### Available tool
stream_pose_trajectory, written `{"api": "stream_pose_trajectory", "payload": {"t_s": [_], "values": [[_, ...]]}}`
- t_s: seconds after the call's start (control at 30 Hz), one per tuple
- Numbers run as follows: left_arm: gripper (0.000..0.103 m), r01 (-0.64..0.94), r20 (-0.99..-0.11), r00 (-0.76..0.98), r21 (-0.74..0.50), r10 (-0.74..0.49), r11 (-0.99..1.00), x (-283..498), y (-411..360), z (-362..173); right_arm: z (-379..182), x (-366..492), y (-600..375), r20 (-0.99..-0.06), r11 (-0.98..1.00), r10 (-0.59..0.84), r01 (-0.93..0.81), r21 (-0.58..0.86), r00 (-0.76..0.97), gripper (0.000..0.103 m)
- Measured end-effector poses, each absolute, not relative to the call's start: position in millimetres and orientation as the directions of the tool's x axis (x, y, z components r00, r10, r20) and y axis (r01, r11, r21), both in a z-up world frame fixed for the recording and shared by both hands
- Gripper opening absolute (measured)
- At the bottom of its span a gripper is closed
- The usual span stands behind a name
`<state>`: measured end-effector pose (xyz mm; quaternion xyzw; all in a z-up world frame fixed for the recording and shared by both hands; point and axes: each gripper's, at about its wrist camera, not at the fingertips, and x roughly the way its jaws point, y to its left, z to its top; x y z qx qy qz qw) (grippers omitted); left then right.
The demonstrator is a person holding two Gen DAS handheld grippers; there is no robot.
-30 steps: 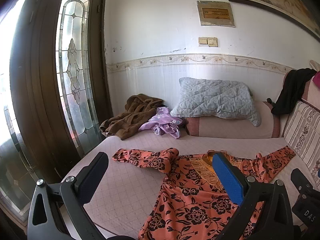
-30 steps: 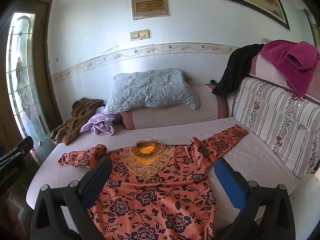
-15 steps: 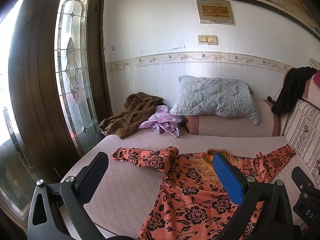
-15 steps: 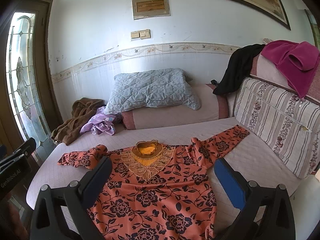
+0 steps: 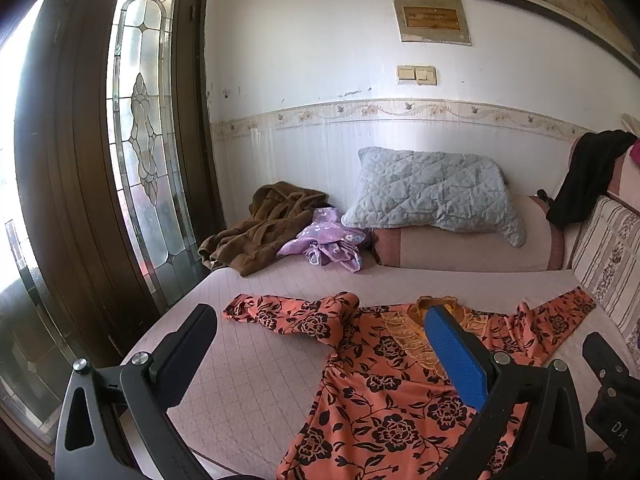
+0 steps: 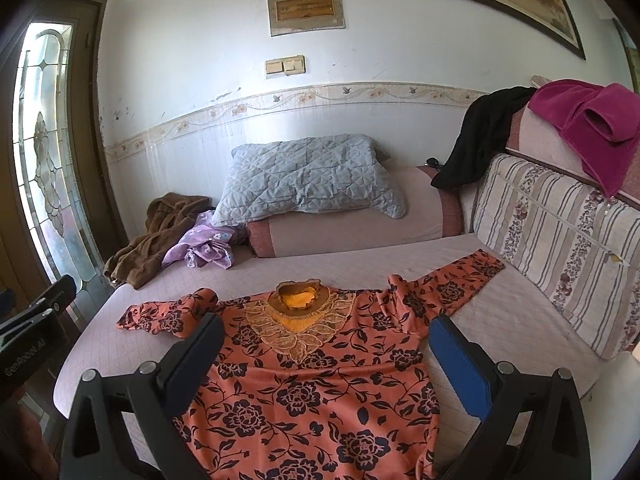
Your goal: Fold small clothes
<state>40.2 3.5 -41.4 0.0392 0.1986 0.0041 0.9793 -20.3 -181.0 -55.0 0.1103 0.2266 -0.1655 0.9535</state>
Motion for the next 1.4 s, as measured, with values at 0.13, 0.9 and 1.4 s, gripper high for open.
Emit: {"api": "stream_pose_trajectory", "payload": {"t_s": [0.13,0.9,1.4], "values": [[0.103,0.008,-0.402,0.915,0.083,0.027,0.996,50.0,1.9,-47.8,-58.5,-14.1,-183.3,-0.485,0.915,-0.245,0.366,0.171,0.840,0.103],[0.103,0.157,-0.884,0.465,0.137,0.049,0.978,262.2,-95.5,-306.1,-285.9,94.4,-537.6,-0.592,0.400,-0.025,0.550,0.733,0.806,0.103],[0.103,0.203,-0.862,0.505,0.060,-0.052,0.977,277.9,-108.7,-335.2,-361.8,199.5,-723.5,-0.644,0.251,-0.210,0.677,0.692,0.736,0.040]]}}
